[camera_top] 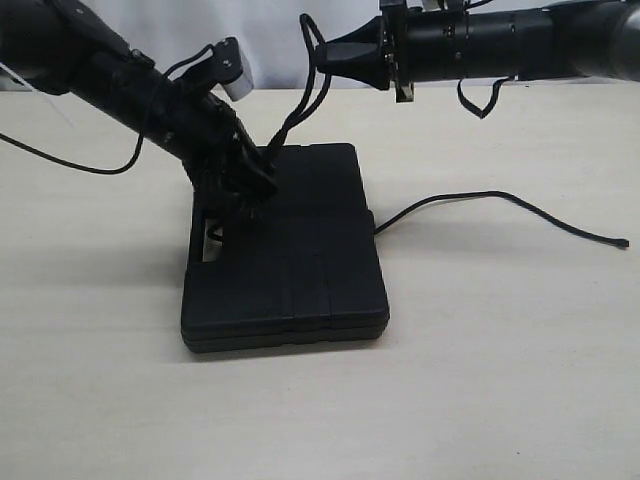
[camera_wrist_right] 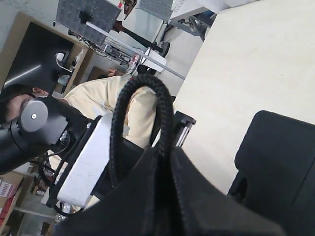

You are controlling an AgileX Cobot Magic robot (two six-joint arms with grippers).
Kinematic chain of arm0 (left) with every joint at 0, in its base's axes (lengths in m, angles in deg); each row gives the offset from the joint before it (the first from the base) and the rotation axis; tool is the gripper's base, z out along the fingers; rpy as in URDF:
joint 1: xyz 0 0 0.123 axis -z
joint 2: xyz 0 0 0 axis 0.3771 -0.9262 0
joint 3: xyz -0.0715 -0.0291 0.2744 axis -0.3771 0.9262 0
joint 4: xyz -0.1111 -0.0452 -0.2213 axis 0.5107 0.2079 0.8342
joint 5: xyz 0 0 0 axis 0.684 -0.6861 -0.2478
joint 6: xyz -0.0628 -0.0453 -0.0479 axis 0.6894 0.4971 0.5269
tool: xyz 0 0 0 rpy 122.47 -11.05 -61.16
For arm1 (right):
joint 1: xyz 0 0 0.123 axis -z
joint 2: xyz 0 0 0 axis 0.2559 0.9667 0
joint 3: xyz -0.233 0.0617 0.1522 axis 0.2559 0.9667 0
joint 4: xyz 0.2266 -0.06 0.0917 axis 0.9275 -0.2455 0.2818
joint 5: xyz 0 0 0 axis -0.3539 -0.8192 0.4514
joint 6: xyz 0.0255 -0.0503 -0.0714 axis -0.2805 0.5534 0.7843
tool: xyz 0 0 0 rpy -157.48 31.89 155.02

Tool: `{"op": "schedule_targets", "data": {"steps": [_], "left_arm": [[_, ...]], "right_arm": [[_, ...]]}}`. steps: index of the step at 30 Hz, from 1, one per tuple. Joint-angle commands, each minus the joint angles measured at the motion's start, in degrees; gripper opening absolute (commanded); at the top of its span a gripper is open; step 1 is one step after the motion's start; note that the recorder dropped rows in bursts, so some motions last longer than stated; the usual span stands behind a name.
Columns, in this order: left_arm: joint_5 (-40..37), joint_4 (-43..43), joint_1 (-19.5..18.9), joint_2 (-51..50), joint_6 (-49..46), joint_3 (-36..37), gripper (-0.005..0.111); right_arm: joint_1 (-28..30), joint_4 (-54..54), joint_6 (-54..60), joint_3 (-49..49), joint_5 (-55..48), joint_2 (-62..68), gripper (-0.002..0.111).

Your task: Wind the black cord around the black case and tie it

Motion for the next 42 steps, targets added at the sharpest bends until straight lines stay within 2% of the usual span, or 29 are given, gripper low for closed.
{"op": "schedule_targets", "data": {"steps": [1,4,8,16,19,24,28,31,35,42], "left_arm": [[0.72,2.41,0.06,0.05,-1.10,0.05,-0.001],[1.34,2.41,0.06,0.05,0.47,0.05,0.000],[3.76,1.74,0.06,0.05,2.25,0.17,0.000],[9.83,-0.02,1.03,0.00,6.11,0.17,0.000],[15.04,-5.39,3.43,0.00,9.24,0.17,0.000],[25.74,-18.15,8.24,0.00,19.75,0.17,0.000],[30.06,-24.69,9.99,0.00,27.26,0.17,0.000],[31.75,-24.83,10.13,0.00,27.61,0.63,0.000],[34.82,-25.56,10.13,0.00,27.61,2.88,0.000],[34.96,-26.05,10.13,0.11,27.61,3.42,0.000]], "right_arm": [[0.09,-0.34,-0.74,-0.42,-0.57,-0.59,0.004],[0.25,-3.19,-3.66,0.31,-0.28,-1.19,0.004],[0.25,-8.59,-5.19,4.91,9.74,-4.76,0.004],[0.90,-8.90,-5.20,18.66,25.14,-14.91,0.004],[0.90,-8.45,-4.72,25.09,33.10,-19.38,0.004],[0.90,-3.41,-0.46,35.38,41.94,-26.58,0.004],[0.90,-0.94,1.09,40.27,45.88,-30.69,0.004],[0.90,-0.94,1.09,42.68,46.65,-32.31,0.004],[0.77,-0.94,7.06,43.84,45.94,-33.19,0.004],[0.67,-1.39,10.10,43.84,44.14,-33.19,0.005]]}}
